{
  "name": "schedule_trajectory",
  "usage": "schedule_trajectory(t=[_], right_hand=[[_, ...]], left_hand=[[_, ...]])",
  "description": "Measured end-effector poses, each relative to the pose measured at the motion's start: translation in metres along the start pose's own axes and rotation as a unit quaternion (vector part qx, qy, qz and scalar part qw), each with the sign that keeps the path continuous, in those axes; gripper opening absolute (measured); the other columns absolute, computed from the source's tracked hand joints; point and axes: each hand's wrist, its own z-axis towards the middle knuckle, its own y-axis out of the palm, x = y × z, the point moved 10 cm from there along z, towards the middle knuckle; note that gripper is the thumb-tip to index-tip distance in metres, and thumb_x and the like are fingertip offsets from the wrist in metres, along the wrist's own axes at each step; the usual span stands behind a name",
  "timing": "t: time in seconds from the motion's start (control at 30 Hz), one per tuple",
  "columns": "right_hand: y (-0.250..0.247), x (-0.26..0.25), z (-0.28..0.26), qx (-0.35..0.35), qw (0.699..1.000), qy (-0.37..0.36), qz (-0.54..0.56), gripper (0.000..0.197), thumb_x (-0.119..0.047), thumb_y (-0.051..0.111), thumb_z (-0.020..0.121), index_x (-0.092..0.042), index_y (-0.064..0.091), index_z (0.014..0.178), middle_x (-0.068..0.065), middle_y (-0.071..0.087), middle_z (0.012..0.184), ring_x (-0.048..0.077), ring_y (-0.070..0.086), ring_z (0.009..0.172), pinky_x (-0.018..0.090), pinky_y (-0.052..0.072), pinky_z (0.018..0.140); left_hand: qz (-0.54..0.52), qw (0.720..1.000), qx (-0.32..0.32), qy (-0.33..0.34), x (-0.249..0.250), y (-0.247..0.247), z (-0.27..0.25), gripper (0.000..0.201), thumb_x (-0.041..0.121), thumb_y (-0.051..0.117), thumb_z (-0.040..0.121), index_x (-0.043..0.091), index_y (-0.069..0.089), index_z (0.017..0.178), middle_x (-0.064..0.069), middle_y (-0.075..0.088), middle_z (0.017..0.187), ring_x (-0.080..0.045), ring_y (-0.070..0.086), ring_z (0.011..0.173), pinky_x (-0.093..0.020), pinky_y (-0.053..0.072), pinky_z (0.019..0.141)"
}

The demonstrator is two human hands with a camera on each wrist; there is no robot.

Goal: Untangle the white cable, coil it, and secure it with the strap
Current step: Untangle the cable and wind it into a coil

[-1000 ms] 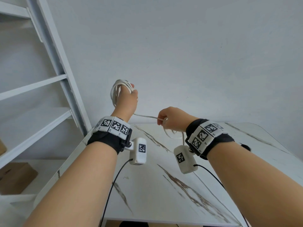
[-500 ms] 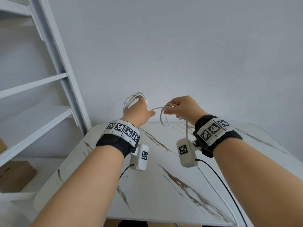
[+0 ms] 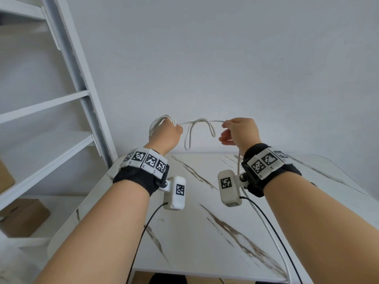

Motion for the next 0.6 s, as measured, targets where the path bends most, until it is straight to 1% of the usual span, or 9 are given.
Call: schedule_trajectory(t=[0.07,0.17,0.23,0.3,0.33,0.4,0.47,0.53,0.6], right_hand=[[-0.010,0.010,0.004,0.024,0.999,0.031,-0.022,0.021,-0.005,0.050,0.095,0.006,0.066,0.100,0.015,0.065,0.065,0.029,0.067,0.056,0.041,0.062,0.064],[-0.032,0.023,0.006,0.082,0.992,0.042,-0.090,0.028,-0.003,0.039,0.093,-0.008,0.064,0.104,0.017,0.068,0.074,0.028,0.067,0.055,0.038,0.062,0.061],[-0.047,0.037,0.006,0.106,0.985,0.068,-0.116,0.038,0.002,0.032,0.091,-0.014,0.064,0.104,0.019,0.068,0.081,0.029,0.065,0.057,0.031,0.058,0.050],[-0.054,0.053,0.006,0.104,0.978,0.112,-0.141,0.040,0.003,0.032,0.091,-0.012,0.068,0.101,0.019,0.067,0.084,0.028,0.063,0.057,0.027,0.053,0.046],[-0.052,0.058,0.007,0.089,0.975,0.120,-0.167,0.040,0.004,0.033,0.091,-0.010,0.069,0.101,0.019,0.069,0.086,0.029,0.064,0.061,0.028,0.054,0.050],[-0.038,0.058,0.009,0.035,0.961,0.091,-0.259,0.037,0.004,0.038,0.090,-0.007,0.071,0.104,0.017,0.071,0.100,0.032,0.068,0.085,0.037,0.058,0.074],[-0.018,0.052,0.006,-0.010,0.943,0.047,-0.329,0.031,-0.002,0.047,0.090,-0.007,0.070,0.111,0.011,0.069,0.115,0.031,0.063,0.106,0.035,0.052,0.091],[-0.002,0.046,0.003,-0.037,0.937,0.015,-0.347,0.030,-0.010,0.056,0.089,-0.015,0.068,0.115,0.006,0.066,0.120,0.027,0.060,0.111,0.031,0.049,0.092],[0.004,0.032,0.003,-0.032,0.944,-0.020,-0.329,0.029,-0.013,0.058,0.088,-0.020,0.068,0.114,0.003,0.066,0.118,0.022,0.061,0.105,0.030,0.048,0.088]], left_hand=[[-0.105,0.994,0.028,-0.007,-0.001,-0.012,-0.001,0.025,0.009,0.047,0.084,0.014,0.037,0.061,-0.009,0.041,0.059,-0.021,0.036,0.053,-0.033,0.031,0.056],[-0.249,0.964,0.087,-0.047,-0.009,-0.033,-0.004,0.025,0.004,0.042,0.089,0.015,0.038,0.067,-0.003,0.039,0.056,-0.018,0.035,0.043,-0.021,0.028,0.044],[-0.303,0.945,0.106,-0.064,-0.011,-0.044,-0.008,0.027,0.001,0.037,0.093,0.015,0.034,0.070,-0.002,0.035,0.056,-0.012,0.034,0.035,-0.014,0.024,0.037],[-0.309,0.944,0.095,-0.063,-0.012,-0.048,-0.007,0.030,0.001,0.034,0.095,0.015,0.031,0.069,-0.002,0.031,0.059,-0.009,0.031,0.033,-0.014,0.022,0.037],[-0.299,0.949,0.077,-0.063,-0.011,-0.045,-0.006,0.030,0.001,0.033,0.096,0.015,0.032,0.069,-0.002,0.030,0.059,-0.010,0.031,0.036,-0.014,0.021,0.037],[-0.261,0.963,0.035,-0.066,-0.008,-0.032,-0.006,0.026,0.003,0.035,0.096,0.014,0.035,0.073,-0.002,0.030,0.061,-0.016,0.029,0.046,-0.019,0.022,0.040],[-0.238,0.969,0.005,-0.064,-0.004,-0.019,-0.007,0.019,0.005,0.038,0.094,0.015,0.035,0.077,-0.003,0.029,0.062,-0.016,0.025,0.048,-0.023,0.020,0.043],[-0.216,0.974,-0.006,-0.062,-0.002,-0.009,-0.009,0.021,0.007,0.040,0.091,0.016,0.034,0.073,-0.004,0.033,0.062,-0.018,0.028,0.049,-0.027,0.023,0.048],[-0.156,0.987,0.009,-0.049,0.001,-0.009,-0.010,0.020,0.011,0.041,0.088,0.014,0.039,0.069,-0.007,0.043,0.064,-0.023,0.040,0.057,-0.033,0.034,0.057]])
